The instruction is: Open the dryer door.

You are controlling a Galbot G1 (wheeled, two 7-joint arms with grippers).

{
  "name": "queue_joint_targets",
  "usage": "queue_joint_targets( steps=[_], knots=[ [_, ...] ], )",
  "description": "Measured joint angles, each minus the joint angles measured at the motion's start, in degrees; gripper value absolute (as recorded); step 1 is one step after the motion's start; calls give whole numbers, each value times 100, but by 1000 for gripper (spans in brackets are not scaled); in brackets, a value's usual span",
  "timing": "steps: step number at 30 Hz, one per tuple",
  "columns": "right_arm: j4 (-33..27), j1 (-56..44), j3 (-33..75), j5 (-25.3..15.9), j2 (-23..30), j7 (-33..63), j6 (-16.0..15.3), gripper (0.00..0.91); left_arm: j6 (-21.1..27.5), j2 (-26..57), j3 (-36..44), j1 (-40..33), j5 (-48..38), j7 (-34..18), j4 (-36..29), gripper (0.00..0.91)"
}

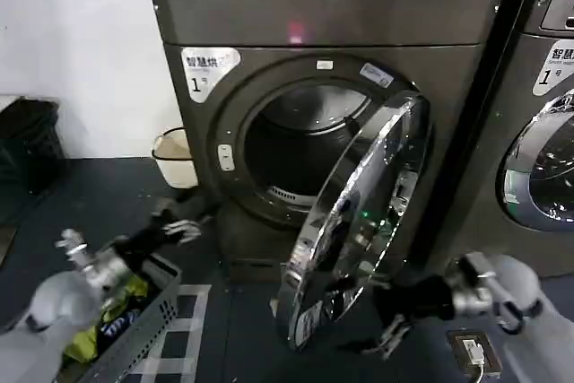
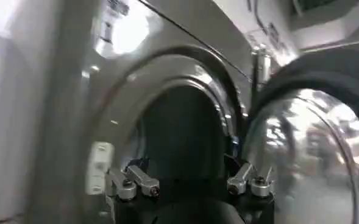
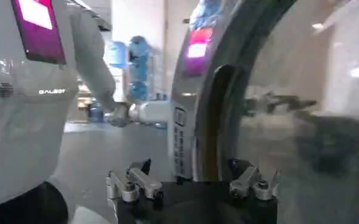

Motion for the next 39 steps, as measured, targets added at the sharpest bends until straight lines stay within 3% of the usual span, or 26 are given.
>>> queue_joint_targets(
  steps=[9,17,25,29,32,39],
  knots=[
    [-329,-784,1848,-65,280,974,85,907,-11,-48,1699,-927,177,40,78,907],
    [-163,-1257,3289,-197,711,2337,144,907,-62,-178,2670,-1436,115,10,178,907],
    [170,-1802,4802,-299,1242,4332,868,907,-111,-461,3574,-2080,-43,-114,159,907],
    [260,-2077,5471,-445,1322,5178,1071,907,-103,-625,4014,-2434,-164,-237,69,907],
    [210,-2314,6009,-571,1321,5760,1022,907,-89,-808,4353,-2713,-252,-316,37,907],
    [-65,-2710,7138,-763,1240,6830,410,907,-99,-1487,5077,-3331,-296,-483,278,907]
  ],
)
